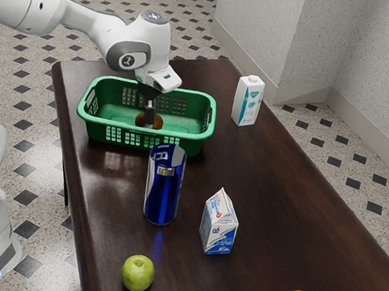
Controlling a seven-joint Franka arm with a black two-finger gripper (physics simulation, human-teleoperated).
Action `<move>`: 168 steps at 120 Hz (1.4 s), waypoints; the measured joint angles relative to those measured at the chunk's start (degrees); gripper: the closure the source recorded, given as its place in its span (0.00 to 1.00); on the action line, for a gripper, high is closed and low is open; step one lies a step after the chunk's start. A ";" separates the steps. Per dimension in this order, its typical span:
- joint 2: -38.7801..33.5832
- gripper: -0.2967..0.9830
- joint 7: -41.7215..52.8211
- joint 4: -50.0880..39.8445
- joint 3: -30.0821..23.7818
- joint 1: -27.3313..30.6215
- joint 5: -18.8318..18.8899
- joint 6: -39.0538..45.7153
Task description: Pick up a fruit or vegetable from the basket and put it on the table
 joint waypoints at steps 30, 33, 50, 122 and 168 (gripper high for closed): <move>-0.07 0.51 -0.39 -0.08 -0.01 -0.01 0.01 1.24; -0.07 0.52 -0.48 -0.08 -0.01 -0.04 0.07 1.33; -0.95 0.59 -0.94 0.44 -0.11 -0.80 0.87 1.71; 38.27 0.61 7.14 62.28 -43.22 13.04 6.34 -1.60; 44.28 0.54 11.79 57.69 -49.37 13.35 -7.22 -1.88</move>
